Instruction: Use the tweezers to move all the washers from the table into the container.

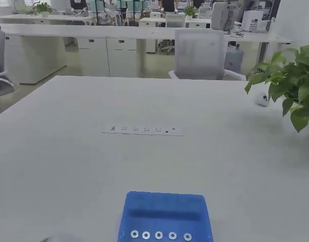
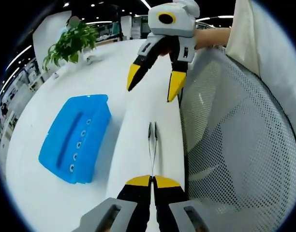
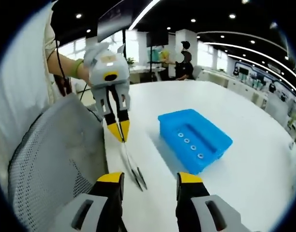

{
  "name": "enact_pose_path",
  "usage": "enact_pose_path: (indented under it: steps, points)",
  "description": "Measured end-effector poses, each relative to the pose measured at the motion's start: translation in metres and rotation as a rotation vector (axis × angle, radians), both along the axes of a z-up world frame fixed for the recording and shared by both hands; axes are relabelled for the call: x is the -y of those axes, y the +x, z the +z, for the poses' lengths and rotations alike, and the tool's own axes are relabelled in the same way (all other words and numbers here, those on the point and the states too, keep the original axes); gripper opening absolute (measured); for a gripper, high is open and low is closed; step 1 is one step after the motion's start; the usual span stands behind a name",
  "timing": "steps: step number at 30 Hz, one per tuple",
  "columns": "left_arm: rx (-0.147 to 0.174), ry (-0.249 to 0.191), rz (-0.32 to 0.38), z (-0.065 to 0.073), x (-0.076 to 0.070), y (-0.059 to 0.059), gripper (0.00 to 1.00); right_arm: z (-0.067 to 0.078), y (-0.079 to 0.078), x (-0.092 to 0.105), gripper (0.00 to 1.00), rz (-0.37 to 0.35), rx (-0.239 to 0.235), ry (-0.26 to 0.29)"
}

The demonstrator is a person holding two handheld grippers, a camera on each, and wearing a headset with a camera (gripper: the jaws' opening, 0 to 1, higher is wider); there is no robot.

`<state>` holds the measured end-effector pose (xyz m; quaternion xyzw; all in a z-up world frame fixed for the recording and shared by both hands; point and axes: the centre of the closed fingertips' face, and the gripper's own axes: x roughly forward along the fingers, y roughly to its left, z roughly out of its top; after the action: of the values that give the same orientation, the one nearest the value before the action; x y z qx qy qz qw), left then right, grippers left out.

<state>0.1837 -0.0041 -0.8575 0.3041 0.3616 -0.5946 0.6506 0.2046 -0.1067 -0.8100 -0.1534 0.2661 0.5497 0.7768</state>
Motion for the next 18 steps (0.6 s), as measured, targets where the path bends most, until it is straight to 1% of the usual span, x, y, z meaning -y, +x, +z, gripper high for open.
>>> enact_pose_path:
  steps: [2,4,5,6,9,12,13,14,15,16,18]
  points:
    - [-0.002,0.022,-0.01,-0.004,-0.003,0.002,0.0,0.008,0.002,0.006,0.44,-0.036,0.014,0.022]
    - [-0.022,0.031,-0.007,-0.006,-0.003,0.003,0.0,0.017,0.005,0.015,0.47,-0.088,0.023,0.048]
    - [-0.032,0.035,-0.005,-0.007,-0.004,0.004,0.0,0.021,0.007,0.021,0.48,-0.119,0.038,0.057]
    - [-0.036,0.042,-0.008,-0.008,-0.004,0.004,0.0,0.023,0.01,0.025,0.5,-0.144,0.047,0.066]
    - [-0.038,0.067,-0.018,-0.01,-0.005,0.005,0.0,0.035,0.019,0.039,0.59,-0.234,0.093,0.118]
    - [-0.046,0.086,-0.023,-0.013,-0.006,0.007,0.0,0.051,0.032,0.056,0.71,-0.343,0.174,0.185]
    - [-0.047,0.094,-0.025,-0.013,-0.008,0.007,0.0,0.054,0.034,0.058,0.77,-0.361,0.183,0.195]
    - [-0.044,0.111,-0.03,-0.015,-0.01,0.007,0.0,0.063,0.038,0.065,0.81,-0.41,0.21,0.229]
    - [-0.042,0.118,-0.033,-0.016,-0.01,0.008,0.0,0.07,0.041,0.069,0.83,-0.443,0.234,0.257]
    - [-0.044,0.126,-0.033,-0.016,-0.011,0.008,0.0,0.08,0.044,0.075,0.86,-0.491,0.267,0.291]
    - [-0.051,0.13,-0.032,-0.017,-0.012,0.008,0.0,0.093,0.045,0.083,0.91,-0.551,0.309,0.342]
